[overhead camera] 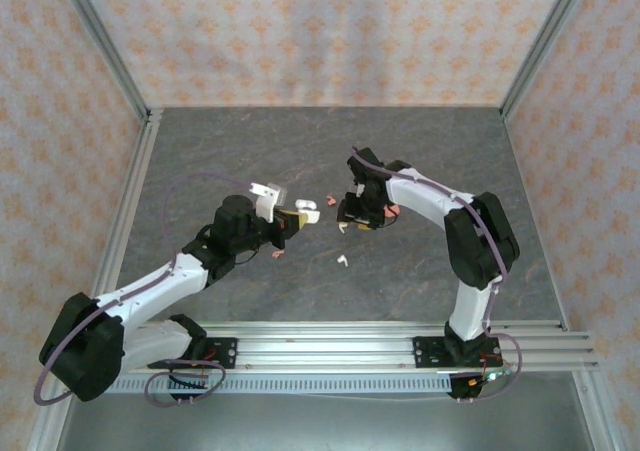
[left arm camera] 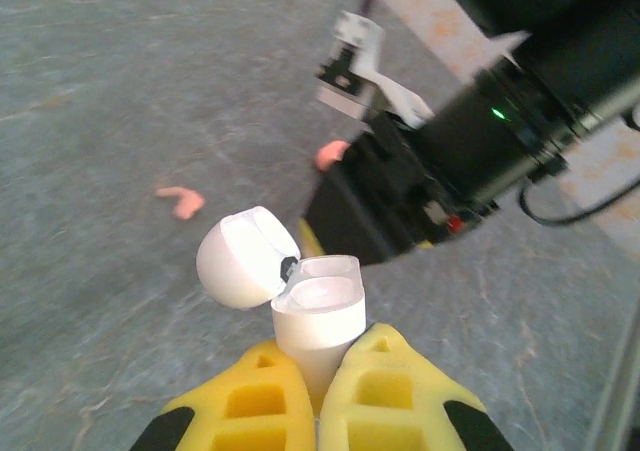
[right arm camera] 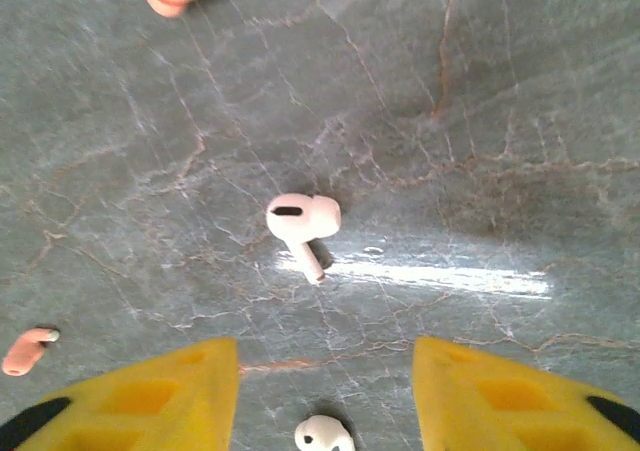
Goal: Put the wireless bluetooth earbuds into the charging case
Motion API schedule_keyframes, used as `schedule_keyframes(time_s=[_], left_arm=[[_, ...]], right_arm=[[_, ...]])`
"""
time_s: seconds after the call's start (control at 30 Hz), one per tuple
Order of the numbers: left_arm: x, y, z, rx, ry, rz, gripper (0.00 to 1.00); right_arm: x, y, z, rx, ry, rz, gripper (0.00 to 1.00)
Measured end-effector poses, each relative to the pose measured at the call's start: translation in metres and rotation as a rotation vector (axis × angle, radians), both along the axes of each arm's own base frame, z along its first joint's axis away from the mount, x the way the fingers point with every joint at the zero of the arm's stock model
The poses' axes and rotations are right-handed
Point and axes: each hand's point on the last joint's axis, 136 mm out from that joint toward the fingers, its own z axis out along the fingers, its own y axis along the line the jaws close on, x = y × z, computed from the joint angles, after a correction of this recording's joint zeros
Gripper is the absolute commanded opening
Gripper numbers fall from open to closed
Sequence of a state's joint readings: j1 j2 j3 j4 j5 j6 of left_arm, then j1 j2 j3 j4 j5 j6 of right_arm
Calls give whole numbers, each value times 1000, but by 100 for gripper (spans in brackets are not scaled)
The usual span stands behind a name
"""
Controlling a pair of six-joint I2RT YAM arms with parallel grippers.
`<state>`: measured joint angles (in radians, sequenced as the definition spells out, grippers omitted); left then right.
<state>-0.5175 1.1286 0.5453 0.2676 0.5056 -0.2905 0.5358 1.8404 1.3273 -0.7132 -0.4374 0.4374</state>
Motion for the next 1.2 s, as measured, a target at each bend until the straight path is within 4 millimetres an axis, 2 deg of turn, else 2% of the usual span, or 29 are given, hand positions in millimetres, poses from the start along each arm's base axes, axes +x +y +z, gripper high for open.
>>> schedule_keyframes(time_s=[0.1, 0.23, 0.5, 0.77, 1.0, 1.2], left_arm=[[-7, -10, 1, -12, -14, -81, 0], [-15, -18, 9, -19, -67, -164, 0], [-25, -21, 18, 10, -157, -242, 0], [-30, -19, 9, 53, -159, -271, 0], [-33, -18, 3, 76, -147, -285, 0], [-34, -20, 7, 71, -145, -297, 0]], right_arm=[[7, 2, 0, -8, -10, -4, 51], [11, 2, -13, -35, 12, -12, 50], [13, 9, -27, -82, 37, -7, 50], [19, 14, -24, -99, 17, -1, 45], [16, 13, -42, -124, 55, 2, 43], [17, 15, -42, -126, 57, 6, 39]])
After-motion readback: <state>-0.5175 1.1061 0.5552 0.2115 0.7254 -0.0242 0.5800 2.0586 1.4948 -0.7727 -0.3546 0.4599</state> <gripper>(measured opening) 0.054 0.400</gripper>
